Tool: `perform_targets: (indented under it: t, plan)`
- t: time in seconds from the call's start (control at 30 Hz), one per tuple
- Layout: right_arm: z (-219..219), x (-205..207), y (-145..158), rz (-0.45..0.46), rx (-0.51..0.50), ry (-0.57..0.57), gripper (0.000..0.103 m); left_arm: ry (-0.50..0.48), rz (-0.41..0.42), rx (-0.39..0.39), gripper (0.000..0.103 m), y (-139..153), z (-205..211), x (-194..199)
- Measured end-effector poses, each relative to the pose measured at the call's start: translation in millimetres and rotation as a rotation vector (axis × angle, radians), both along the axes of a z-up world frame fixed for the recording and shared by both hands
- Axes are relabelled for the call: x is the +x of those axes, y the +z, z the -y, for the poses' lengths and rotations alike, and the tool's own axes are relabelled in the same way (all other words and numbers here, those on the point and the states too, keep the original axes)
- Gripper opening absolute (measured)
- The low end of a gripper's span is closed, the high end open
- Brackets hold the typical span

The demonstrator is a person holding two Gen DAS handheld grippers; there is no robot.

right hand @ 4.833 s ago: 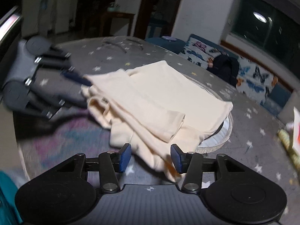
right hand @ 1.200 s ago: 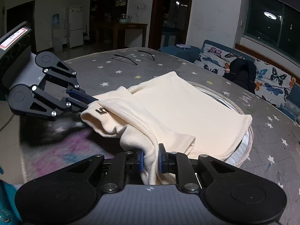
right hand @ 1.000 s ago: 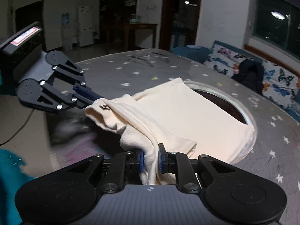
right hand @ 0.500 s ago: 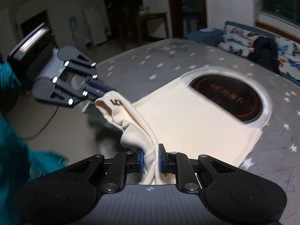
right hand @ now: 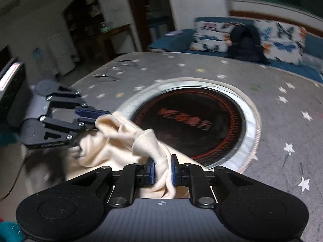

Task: Fold clothes
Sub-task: 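Grasp the hem of the folded sweatshirt with both grippers and lift it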

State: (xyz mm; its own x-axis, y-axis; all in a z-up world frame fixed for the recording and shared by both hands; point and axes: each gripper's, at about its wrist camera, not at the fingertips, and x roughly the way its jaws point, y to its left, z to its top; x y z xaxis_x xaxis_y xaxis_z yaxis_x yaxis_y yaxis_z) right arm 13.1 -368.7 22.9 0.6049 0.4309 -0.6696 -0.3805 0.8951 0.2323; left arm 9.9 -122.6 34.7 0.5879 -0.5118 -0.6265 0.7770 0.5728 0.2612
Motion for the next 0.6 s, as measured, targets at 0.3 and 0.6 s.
perform_targets:
  t: [0.3, 0.6]
  plan:
    - [28, 3, -5, 0.06, 0.014, -0.167, 0.047, 0.217, -0.035, -0.123, 0.018, 11, -43, 16]
    - [32, -39, 5, 0.103, -0.011, -0.19, 0.047, 0.316, -0.157, -0.338, 0.052, 25, -83, -4]
